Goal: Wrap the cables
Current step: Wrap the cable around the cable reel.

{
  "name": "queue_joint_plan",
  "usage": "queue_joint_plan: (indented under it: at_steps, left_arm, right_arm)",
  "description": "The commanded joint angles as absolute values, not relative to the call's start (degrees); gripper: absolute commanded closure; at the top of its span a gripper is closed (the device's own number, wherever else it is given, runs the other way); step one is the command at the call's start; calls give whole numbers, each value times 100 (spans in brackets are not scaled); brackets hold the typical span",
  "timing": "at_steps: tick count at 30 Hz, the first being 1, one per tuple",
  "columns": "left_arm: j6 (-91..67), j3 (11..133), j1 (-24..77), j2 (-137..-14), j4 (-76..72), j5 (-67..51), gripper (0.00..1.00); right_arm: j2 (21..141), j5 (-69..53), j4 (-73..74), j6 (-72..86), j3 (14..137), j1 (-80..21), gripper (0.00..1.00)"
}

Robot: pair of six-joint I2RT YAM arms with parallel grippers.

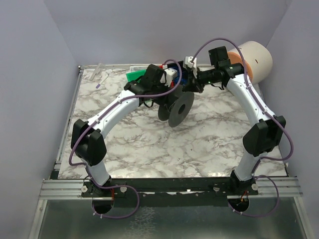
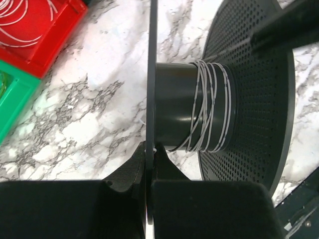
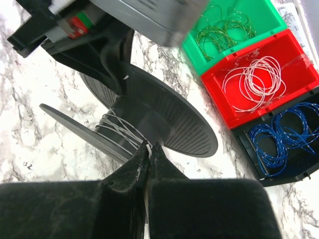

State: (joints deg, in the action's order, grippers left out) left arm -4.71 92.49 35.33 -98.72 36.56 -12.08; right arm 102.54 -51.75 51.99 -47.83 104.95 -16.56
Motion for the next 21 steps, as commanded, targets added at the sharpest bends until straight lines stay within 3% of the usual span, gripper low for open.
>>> queue_joint_plan:
  at_steps: [1,12,21]
  left_arm:
    - [-804,9439,3516,-9896,3446,-551,100]
    - [-1288,9283,3515,-9936,3205,-421,100]
    - [-1456,9205,3499,-9897,3123,-309,100]
  right_arm:
    - [10078,-4486,5012,-4470,10351,-2062,99]
    - [9455,-3630,3517,-3815,9225,-2814,100]
    - [9559,-3481,4124,-4600,9109,-3246,100]
